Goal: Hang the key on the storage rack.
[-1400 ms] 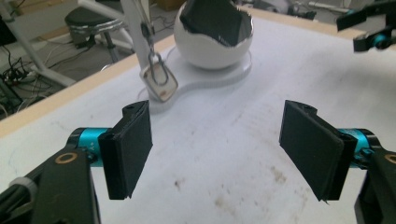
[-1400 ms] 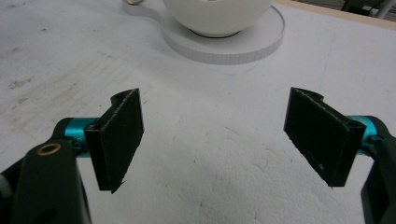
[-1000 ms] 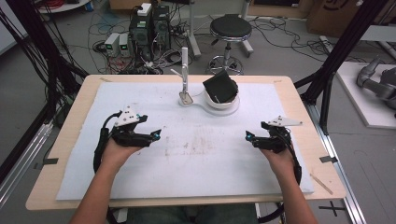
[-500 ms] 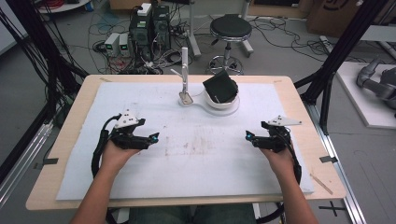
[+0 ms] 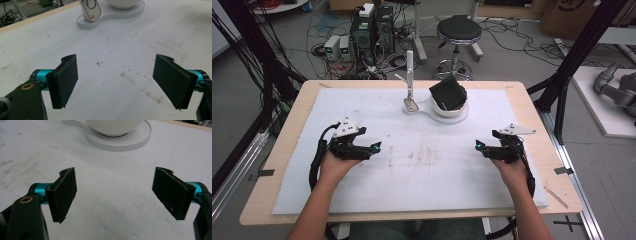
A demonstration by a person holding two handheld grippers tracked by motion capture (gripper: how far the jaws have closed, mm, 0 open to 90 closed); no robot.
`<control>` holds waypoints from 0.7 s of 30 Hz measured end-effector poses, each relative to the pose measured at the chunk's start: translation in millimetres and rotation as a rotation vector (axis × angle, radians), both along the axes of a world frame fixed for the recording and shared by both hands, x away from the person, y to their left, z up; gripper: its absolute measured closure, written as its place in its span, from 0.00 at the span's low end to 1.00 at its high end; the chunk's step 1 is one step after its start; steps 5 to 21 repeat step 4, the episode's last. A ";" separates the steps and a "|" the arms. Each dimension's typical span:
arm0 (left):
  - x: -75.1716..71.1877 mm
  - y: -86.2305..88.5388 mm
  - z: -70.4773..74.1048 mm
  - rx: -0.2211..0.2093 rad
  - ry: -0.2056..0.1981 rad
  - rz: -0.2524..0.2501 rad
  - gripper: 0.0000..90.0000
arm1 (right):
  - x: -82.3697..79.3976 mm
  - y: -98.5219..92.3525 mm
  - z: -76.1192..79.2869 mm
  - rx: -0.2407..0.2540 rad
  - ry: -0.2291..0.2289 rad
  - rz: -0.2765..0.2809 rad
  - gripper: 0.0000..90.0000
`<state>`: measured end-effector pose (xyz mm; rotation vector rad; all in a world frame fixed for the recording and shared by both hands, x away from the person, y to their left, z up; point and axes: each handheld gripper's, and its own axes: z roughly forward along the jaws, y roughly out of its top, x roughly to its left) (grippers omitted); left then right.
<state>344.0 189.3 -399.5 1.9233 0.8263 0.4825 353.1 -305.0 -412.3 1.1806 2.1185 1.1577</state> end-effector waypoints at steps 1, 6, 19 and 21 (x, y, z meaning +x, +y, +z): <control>0.0 -0.2 0.0 -0.003 0.001 0.001 0.23 | -0.1 0.0 0.1 -0.002 0.000 0.000 0.22; 0.5 0.0 -0.7 -0.005 0.008 0.000 0.23 | -0.3 0.2 0.3 -0.001 0.000 -0.002 0.22; 0.5 0.0 -0.7 -0.005 0.008 0.000 0.23 | -0.3 0.2 0.3 -0.001 0.000 -0.002 0.22; 0.5 0.0 -0.7 -0.005 0.008 0.000 0.23 | -0.3 0.2 0.3 -0.001 0.000 -0.002 0.22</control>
